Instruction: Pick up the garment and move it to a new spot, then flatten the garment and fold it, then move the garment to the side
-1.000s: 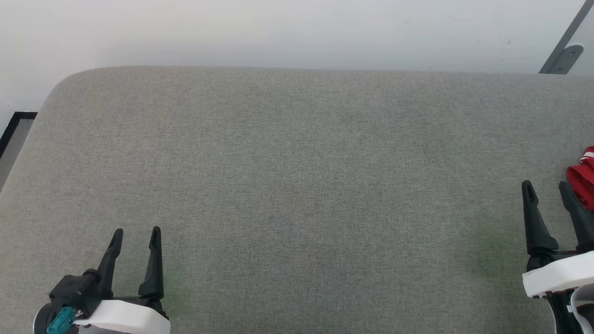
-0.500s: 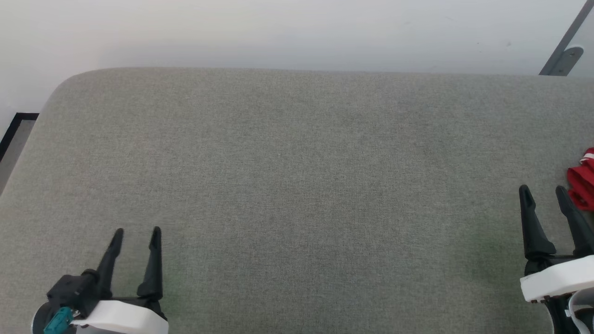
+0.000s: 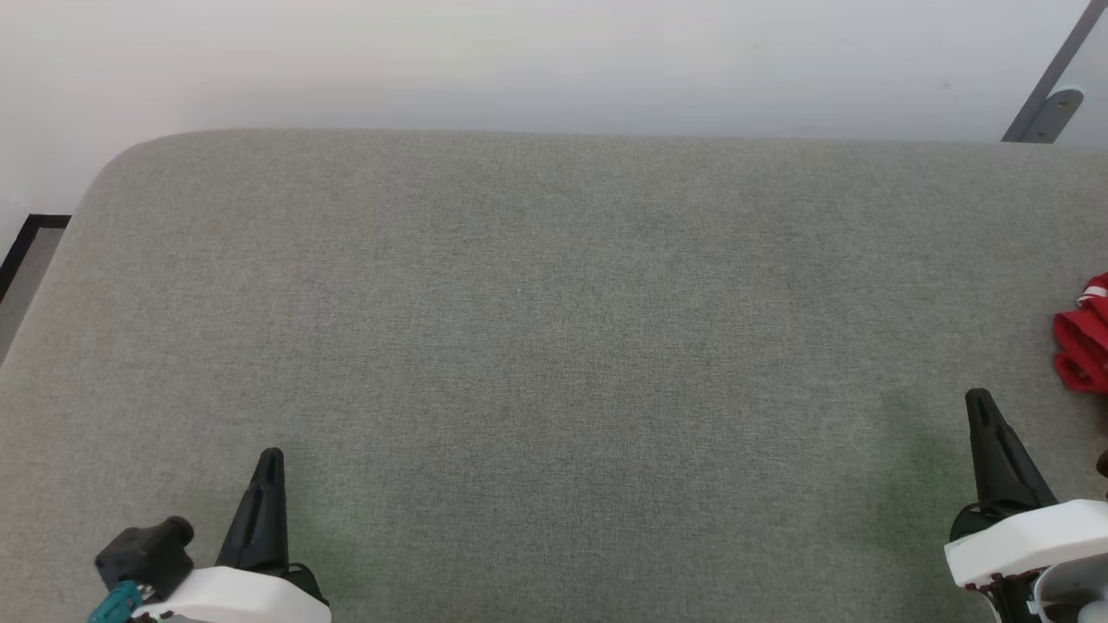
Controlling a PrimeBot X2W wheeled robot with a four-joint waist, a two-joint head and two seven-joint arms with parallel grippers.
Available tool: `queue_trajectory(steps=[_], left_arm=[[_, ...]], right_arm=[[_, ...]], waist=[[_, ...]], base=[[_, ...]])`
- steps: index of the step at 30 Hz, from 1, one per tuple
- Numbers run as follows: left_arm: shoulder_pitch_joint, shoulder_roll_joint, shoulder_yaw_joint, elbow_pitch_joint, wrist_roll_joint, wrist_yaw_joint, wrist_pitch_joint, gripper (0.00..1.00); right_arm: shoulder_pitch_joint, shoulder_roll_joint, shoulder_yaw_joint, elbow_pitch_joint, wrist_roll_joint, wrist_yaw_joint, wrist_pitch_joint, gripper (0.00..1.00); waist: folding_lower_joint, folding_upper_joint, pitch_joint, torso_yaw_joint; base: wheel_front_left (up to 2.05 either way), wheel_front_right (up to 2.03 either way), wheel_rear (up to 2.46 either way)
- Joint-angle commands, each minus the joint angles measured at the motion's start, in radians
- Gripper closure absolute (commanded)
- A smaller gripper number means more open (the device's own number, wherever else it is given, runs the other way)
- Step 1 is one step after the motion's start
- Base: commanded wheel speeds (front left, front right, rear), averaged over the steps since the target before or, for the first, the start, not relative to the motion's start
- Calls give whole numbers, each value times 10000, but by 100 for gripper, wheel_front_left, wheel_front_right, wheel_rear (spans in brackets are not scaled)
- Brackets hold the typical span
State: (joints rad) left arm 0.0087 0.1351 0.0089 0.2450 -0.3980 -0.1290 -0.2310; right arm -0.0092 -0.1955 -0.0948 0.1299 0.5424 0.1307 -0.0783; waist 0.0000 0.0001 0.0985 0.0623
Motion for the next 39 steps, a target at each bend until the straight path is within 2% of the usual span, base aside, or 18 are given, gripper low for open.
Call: queue_trajectory(steps=[1,18,39], left_arm=[[-125,72,72,-150,-475,0,91,100],[-411,-80,225,-107,-3348,-6,826,100],[-647,-243,405,-95,-6000,-11,1547,100]], right_arm=[[-191,-31,-31,-120,380,0,58,100],[-404,320,-72,170,2850,0,507,100],[-598,655,-117,461,5172,0,932,100]], waist=[[0,-1,-11,-8],[0,-1,-157,-103],[0,-1,-325,-213]], base=[[0,0,0],[0,0,0],[0,0,0]])
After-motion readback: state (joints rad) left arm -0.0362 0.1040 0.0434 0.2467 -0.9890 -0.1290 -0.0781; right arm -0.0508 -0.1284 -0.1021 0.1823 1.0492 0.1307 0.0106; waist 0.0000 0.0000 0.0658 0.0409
